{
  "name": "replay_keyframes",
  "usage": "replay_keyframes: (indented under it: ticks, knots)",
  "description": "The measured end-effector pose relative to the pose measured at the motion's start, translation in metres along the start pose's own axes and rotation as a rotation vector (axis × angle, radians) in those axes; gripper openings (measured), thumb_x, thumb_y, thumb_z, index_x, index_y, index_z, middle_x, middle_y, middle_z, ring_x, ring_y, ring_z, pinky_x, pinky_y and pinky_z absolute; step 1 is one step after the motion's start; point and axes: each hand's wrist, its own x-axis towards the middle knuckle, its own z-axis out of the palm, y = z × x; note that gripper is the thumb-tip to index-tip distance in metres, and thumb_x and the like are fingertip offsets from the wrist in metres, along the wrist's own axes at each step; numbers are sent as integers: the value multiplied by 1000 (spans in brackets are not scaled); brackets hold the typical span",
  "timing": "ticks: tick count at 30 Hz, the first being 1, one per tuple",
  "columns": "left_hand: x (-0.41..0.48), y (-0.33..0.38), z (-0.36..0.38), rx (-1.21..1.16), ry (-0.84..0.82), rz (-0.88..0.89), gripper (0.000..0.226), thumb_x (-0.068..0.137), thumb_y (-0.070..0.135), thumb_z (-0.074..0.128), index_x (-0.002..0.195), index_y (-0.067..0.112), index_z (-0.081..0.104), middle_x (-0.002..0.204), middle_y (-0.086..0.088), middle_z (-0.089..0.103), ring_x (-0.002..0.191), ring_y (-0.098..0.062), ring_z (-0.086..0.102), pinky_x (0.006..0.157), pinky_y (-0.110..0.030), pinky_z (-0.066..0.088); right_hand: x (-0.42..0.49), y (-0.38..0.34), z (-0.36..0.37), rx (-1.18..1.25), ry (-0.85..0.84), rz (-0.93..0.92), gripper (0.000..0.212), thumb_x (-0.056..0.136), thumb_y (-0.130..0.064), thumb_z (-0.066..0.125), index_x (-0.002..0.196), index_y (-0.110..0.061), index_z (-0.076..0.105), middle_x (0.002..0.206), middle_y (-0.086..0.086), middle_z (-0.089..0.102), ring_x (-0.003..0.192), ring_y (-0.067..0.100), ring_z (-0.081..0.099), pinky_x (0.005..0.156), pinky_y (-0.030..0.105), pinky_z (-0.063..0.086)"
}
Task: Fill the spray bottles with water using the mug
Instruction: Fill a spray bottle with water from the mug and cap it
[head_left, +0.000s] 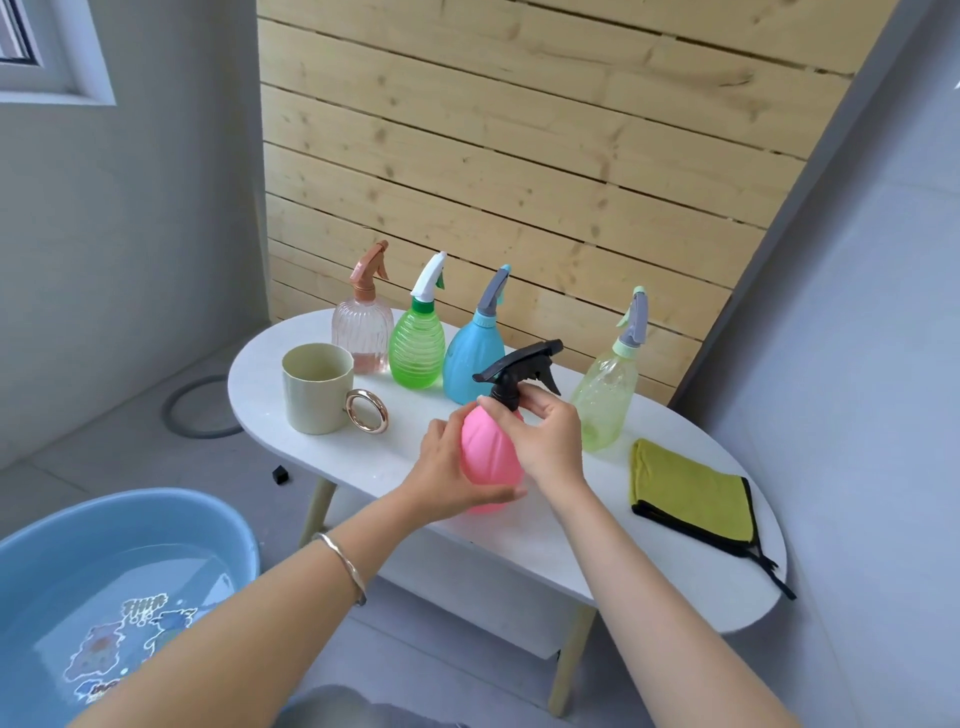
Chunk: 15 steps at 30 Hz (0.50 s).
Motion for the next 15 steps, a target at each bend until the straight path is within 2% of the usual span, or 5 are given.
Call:
replay_keyframes:
  ticks: [5, 8, 11, 13, 15]
  knots:
    - [-2, 5, -9, -109, -33, -25, 67, 74, 38, 83, 121, 27, 37, 126, -1, 42, 118, -13, 44, 96, -25, 37, -3, 2, -7, 21, 3, 41, 20, 73, -26, 81, 89, -21, 73, 84, -18, 71, 82, -11, 62, 75, 3, 42]
    - [-5, 10, 2, -144, -42, -52, 81, 65, 44, 85, 117, 15, 30, 125, -4, 46, 116, -21, 52, 91, -33, 48, -7, 3, -7, 18, 105, 55, 18, 70, -27, 83, 84, -22, 72, 79, -16, 71, 76, -6, 63, 74, 8, 45]
    - [-7, 10, 3, -206, -30, -64, 93, 67, 40, 88, 132, 19, 26, 128, -5, 46, 116, -17, 51, 84, -24, 47, -8, 2, -15, 57, 108, 111, 21, 69, -26, 84, 84, -18, 72, 80, -13, 70, 71, -9, 60, 69, 5, 43]
    - [-4, 8, 0, -149, -91, -58, 99, 72, 37, 85, 148, 25, 22, 129, -4, 42, 120, -14, 46, 92, -24, 43, -9, 2, -24, 84, 78, 155, 23, 69, -25, 84, 86, -19, 71, 86, -12, 70, 76, -12, 60, 69, 2, 42]
    - [-3, 7, 2, -79, -131, -53, 91, 73, 38, 84, 147, 30, 31, 127, -3, 36, 125, -15, 41, 105, -30, 39, -9, 3, -30, 69, 64, 178, 26, 68, -28, 84, 89, -20, 71, 91, -11, 70, 86, -9, 60, 73, 5, 42]
